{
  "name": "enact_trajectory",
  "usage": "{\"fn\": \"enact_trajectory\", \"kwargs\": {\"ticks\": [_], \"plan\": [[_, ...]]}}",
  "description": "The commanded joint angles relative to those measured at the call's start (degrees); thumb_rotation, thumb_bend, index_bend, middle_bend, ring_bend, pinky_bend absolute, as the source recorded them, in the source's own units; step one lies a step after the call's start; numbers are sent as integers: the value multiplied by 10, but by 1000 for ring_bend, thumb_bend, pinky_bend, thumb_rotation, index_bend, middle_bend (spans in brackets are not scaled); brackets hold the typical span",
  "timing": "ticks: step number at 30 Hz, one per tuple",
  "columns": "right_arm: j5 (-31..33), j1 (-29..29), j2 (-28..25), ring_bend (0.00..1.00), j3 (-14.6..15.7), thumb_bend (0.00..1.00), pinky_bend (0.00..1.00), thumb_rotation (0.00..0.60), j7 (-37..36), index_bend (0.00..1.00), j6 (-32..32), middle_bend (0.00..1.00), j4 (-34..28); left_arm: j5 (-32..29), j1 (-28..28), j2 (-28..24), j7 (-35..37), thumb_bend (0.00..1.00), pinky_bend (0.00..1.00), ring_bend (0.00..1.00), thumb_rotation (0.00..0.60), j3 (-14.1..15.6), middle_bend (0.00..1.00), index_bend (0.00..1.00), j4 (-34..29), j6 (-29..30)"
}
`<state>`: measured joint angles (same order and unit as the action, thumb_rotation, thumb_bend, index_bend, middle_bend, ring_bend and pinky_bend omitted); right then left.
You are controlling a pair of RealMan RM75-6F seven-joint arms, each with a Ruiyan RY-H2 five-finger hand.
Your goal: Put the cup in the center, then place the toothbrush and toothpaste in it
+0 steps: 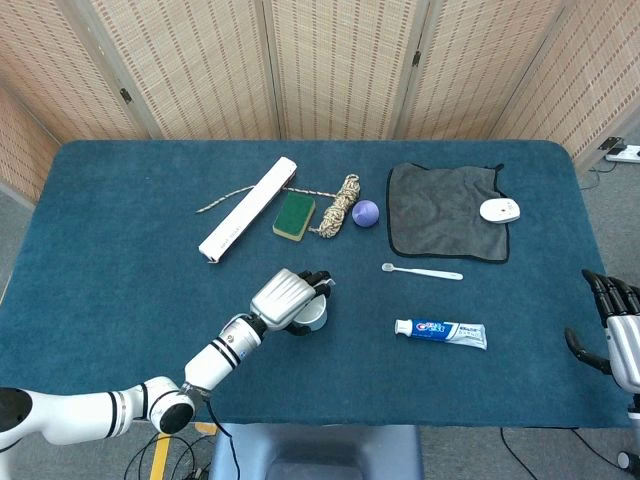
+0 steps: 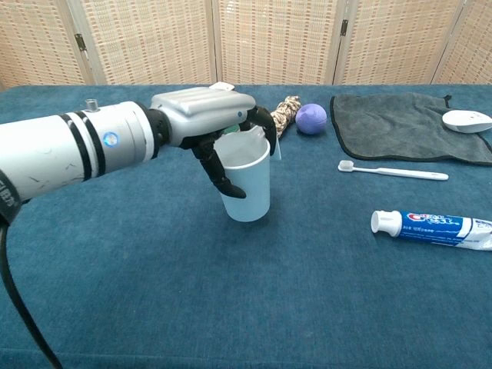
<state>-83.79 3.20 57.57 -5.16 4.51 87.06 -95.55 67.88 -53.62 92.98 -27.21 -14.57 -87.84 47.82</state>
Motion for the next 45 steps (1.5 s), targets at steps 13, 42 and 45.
{"fn": "enact_trajectory", "kwargs": {"ticks": [13,42,45], "plan": [[-5,-8,-2,134,-1,290,187,600,-10,50,13,158,3,-135,-51,56,-119,215,683,276,600,-2,208,244,31,24],[-62,31,-7,204,-3,299,231,600,-23,57,-15,283,-19,-78,103,-155,-1,215,371,40,600,25,31,94,-169,230],[-65,48,-8,262,-7,299,277,600,-23,89,-35,350,-26,-67,133,-184,25,215,371,43,600,34,31,108,-171,251]]}}
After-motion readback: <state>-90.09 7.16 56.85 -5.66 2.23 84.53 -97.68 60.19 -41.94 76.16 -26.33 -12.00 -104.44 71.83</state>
